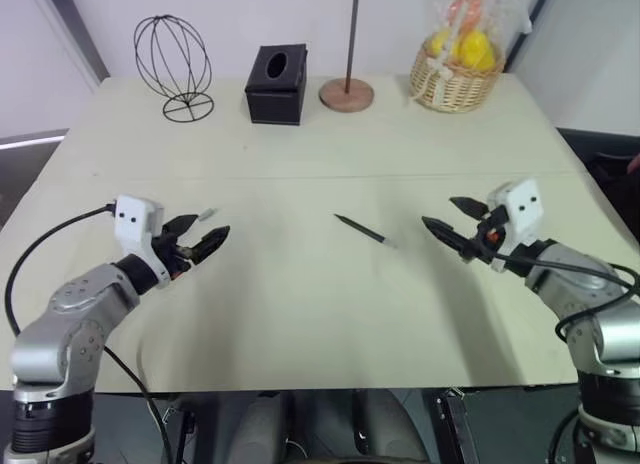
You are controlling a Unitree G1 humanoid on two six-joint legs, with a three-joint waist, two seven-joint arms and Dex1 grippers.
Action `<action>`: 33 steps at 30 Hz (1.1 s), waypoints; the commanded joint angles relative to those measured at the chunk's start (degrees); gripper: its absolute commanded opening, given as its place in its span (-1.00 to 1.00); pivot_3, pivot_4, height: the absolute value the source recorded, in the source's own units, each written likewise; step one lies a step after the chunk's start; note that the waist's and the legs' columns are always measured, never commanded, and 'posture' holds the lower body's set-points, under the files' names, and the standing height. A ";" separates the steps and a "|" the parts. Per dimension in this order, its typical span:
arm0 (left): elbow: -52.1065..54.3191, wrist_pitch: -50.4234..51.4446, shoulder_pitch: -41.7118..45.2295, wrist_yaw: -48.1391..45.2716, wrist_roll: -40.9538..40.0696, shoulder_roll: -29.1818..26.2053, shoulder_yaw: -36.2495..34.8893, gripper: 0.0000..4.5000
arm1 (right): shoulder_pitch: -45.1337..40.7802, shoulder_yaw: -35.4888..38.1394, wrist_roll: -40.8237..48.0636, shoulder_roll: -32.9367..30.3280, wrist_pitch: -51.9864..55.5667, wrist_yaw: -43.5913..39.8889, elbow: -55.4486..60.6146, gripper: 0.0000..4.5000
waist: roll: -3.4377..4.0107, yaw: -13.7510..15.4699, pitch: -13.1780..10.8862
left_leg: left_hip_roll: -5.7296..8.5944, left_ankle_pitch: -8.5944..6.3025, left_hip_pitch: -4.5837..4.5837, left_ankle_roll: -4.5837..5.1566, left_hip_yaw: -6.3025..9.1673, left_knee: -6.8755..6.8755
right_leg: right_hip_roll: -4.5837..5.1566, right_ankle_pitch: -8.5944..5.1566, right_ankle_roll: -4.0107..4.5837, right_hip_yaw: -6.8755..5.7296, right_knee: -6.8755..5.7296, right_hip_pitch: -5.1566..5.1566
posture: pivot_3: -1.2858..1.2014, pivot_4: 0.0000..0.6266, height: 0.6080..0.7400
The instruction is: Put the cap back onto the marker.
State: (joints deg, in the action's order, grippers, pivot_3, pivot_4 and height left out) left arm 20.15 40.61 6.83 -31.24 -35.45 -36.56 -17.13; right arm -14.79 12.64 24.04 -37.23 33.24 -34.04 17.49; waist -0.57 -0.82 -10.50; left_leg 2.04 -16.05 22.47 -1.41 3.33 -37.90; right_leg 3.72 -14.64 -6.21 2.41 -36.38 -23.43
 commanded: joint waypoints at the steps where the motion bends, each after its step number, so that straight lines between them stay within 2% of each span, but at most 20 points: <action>1: 0.18 -0.55 3.50 -4.35 -1.27 -3.45 -0.76 0.71 | -4.14 0.87 -0.22 -1.82 -1.54 -0.66 0.08 0.49 | 0.00 0.04 0.00 | 0.00 0.00 0.00 0.00 0.01 0.00 | -0.01 0.00 0.00 -0.01 0.00 0.00 | 0.03 -0.52 1.00; 6: -0.79 0.93 9.33 -8.95 -1.38 -9.52 0.15 0.71 | -6.25 -1.68 -0.50 -3.11 -1.75 -3.72 -1.32 0.49 | -0.01 0.15 -0.01 | 0.00 -0.02 0.04 0.03 0.04 0.00 | 0.00 0.00 0.00 -0.07 0.04 0.01 | 0.03 -0.52 1.00; 9: -0.94 1.48 10.78 -10.84 -1.79 -11.21 0.56 0.71 | -6.80 -3.29 -0.68 -2.81 -2.35 -5.35 -2.44 0.49 | 0.01 0.05 -0.01 | 0.01 -0.04 0.04 0.07 -0.01 0.01 | 0.03 0.01 -0.01 -0.06 0.07 0.01 | 0.03 -0.52 1.00; 17: -0.70 -0.64 5.35 -18.09 -0.26 -14.75 2.10 0.71 | -10.57 -14.17 -7.05 -2.61 -11.79 -14.69 -11.38 0.49 | 0.04 -0.28 -0.05 | -0.02 -0.05 0.02 0.08 -0.03 0.08 | 0.01 0.01 -0.01 -0.05 0.07 -0.04 | 0.03 -0.52 1.00; 22: -0.73 0.82 5.15 -19.93 -3.37 -14.64 -0.81 0.71 | -16.08 -18.77 -10.30 -1.31 -19.20 -20.99 -21.74 0.49 | 0.02 -0.01 -0.07 | -0.01 -0.05 0.02 0.08 -0.03 0.07 | 0.04 0.01 -0.02 -0.06 0.07 -0.02 | 0.03 -0.52 1.00; 29: 0.93 3.71 6.45 -17.17 -9.08 -12.36 -4.41 0.71 | -19.53 -17.06 -8.96 3.82 -22.91 -23.77 -33.33 0.49 | 0.02 -0.03 -0.09 | -0.01 -0.04 0.03 0.07 -0.01 0.10 | 0.07 0.01 -0.02 -0.06 0.08 -0.04 | 0.03 -0.52 1.00; 33: 2.36 3.94 5.48 -16.23 -9.18 -12.50 -4.06 0.71 | -21.11 -16.49 -8.88 5.12 -23.41 -24.80 -37.14 0.49 | 0.04 -0.13 -0.11 | 0.01 -0.04 0.03 0.06 -0.01 0.10 | 0.08 0.02 -0.02 -0.05 0.08 -0.05 | 0.03 -0.52 1.00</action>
State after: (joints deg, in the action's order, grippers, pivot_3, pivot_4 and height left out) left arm 20.40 44.63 12.01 -47.82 -43.67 -48.64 -19.44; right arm -34.06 -5.79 14.25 -32.31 11.15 -58.41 -19.92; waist -0.53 -0.95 -10.61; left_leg 2.05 -16.10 22.50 -1.35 3.32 -37.80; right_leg 3.79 -14.62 -6.23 2.36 -36.30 -23.49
